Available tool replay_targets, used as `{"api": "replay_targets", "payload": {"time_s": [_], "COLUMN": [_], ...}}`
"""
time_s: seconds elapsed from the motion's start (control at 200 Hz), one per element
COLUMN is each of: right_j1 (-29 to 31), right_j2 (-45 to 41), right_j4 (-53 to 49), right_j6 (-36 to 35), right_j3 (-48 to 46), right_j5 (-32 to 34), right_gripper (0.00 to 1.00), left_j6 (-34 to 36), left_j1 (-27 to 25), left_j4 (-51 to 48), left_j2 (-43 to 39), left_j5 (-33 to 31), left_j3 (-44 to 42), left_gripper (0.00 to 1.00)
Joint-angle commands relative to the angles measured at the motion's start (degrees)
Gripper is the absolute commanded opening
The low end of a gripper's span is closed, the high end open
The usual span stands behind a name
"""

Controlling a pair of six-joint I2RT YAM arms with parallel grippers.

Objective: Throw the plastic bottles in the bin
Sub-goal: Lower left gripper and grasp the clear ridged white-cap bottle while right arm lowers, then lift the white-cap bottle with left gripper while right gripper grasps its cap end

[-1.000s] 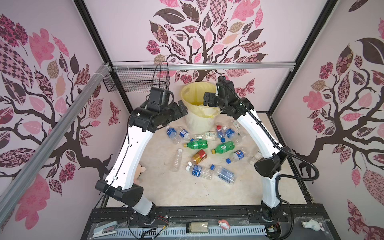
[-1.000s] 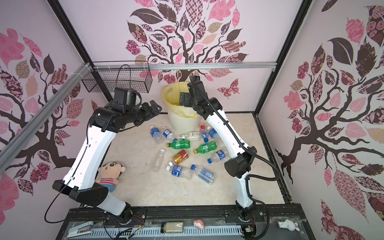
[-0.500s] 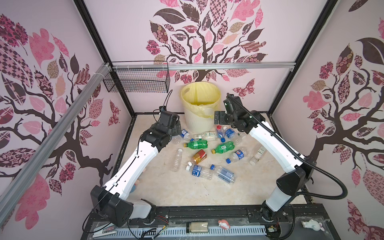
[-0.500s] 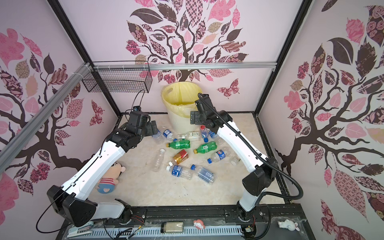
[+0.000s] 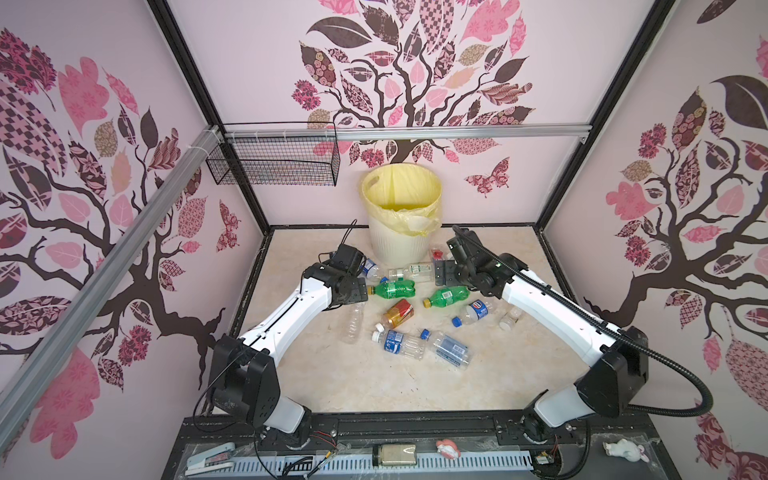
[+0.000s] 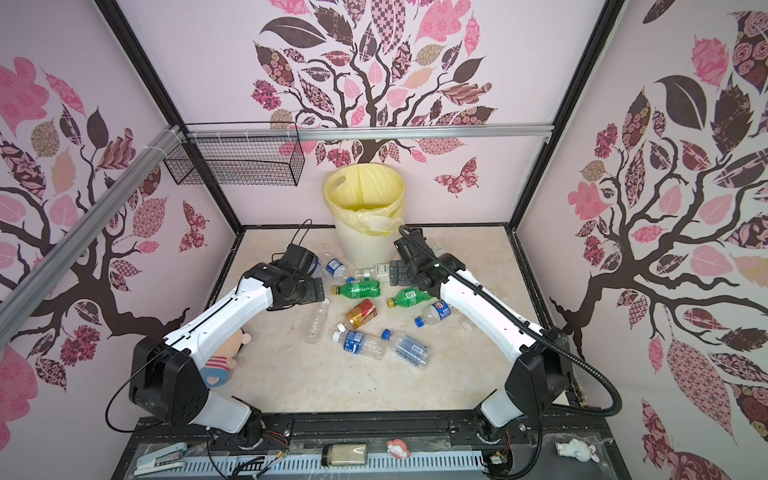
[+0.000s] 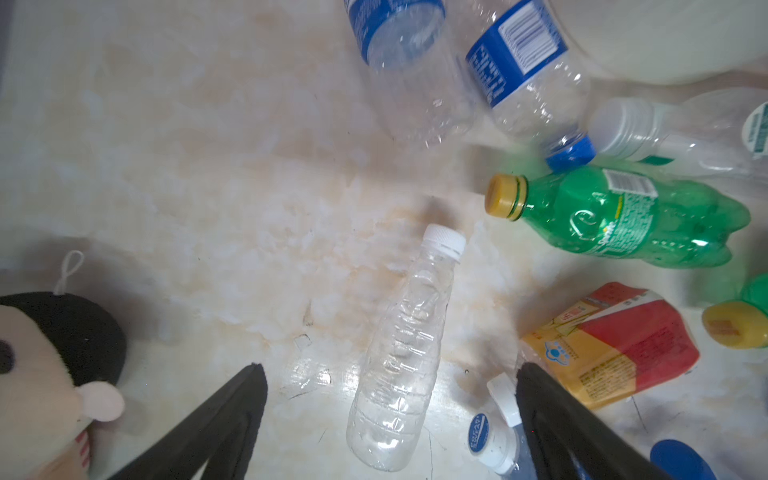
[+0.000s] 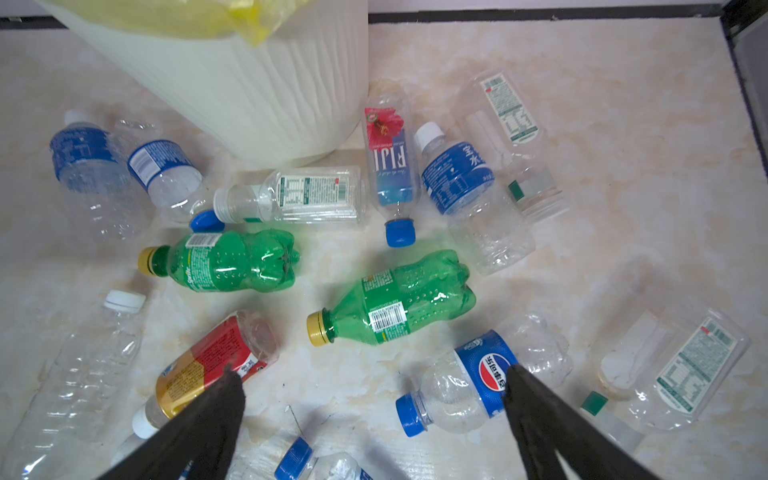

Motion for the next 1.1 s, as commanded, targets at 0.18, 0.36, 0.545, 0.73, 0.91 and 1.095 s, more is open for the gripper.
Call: {"api": "replay_targets", "payload": {"time_s": [0.18,0.36,0.545,0.73,0.91,1.095], "right_j1": [2.9,4.6,4.6,4.6,4.6,4.6], "right_j2": [-4.8,-3.6,-2.2,-0.8,0.5,2.1], "right_j4": [1.3,0.4,-0.8,-1.2,-1.4,-2.2], "right_j6": [2.1,2.2,2.3,3.2,3.8,3.8], "right_j3": [-3.7,-2.2,1.5,3.6,5.3,7.6], "right_j5": [-2.0,-2.8,-4.2,-5.2,-5.8,-6.3], "right_gripper": [0.99,0.99,0.99,1.00,0.99,1.00], "left_j6": [-0.9,-1.0,-0.3,0.3,2.1,3.2], "left_j1": [1.6,1.5,1.5,1.5,1.8,2.0], "left_j4": [3.8,6.2,9.5,10.4,9.5,8.8], "left_j2": [1.7,2.2,5.3,7.8,7.5,6.5], "left_j5": [11.5,13.6,15.1,16.2,16.4,17.4], "left_j3": [-8.3,-11.4,-14.1,-14.1,-13.4,-13.3], "left_gripper": [0.97,0.96,0.93,0.80,0.66,0.54]}}
